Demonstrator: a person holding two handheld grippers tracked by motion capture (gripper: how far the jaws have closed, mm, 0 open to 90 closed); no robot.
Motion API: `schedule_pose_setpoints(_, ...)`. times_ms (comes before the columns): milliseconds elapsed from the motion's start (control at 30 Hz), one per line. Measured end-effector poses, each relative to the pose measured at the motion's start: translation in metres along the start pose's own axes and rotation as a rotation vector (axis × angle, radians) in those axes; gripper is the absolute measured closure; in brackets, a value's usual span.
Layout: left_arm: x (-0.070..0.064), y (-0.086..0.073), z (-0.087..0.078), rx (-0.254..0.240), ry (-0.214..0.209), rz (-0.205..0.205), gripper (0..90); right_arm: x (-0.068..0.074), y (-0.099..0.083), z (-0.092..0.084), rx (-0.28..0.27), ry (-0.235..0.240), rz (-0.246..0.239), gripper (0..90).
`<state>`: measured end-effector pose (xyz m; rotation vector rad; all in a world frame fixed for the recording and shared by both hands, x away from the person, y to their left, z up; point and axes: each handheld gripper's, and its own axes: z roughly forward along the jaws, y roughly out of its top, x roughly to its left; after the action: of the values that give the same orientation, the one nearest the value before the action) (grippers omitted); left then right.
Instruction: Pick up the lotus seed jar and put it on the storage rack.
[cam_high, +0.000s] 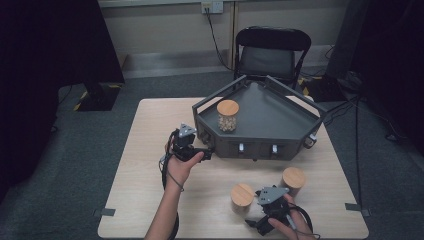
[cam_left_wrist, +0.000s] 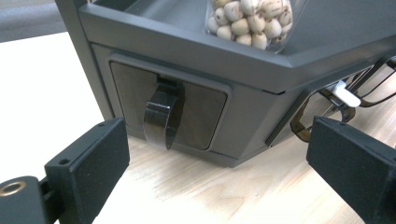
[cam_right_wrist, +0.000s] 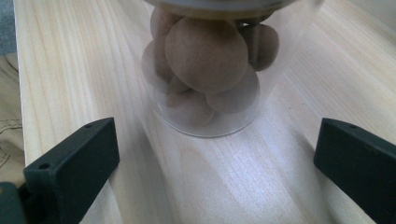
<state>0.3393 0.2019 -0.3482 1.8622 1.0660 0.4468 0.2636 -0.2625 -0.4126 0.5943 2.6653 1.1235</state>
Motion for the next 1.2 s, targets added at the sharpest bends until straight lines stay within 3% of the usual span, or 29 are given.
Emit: schedule_pose_setpoints(1200,0.002,-0.021,-0.005,0.011,0.014,0.001,5.8,0.0,0.0,0.0,0.0,0.0,0.0,0.0)
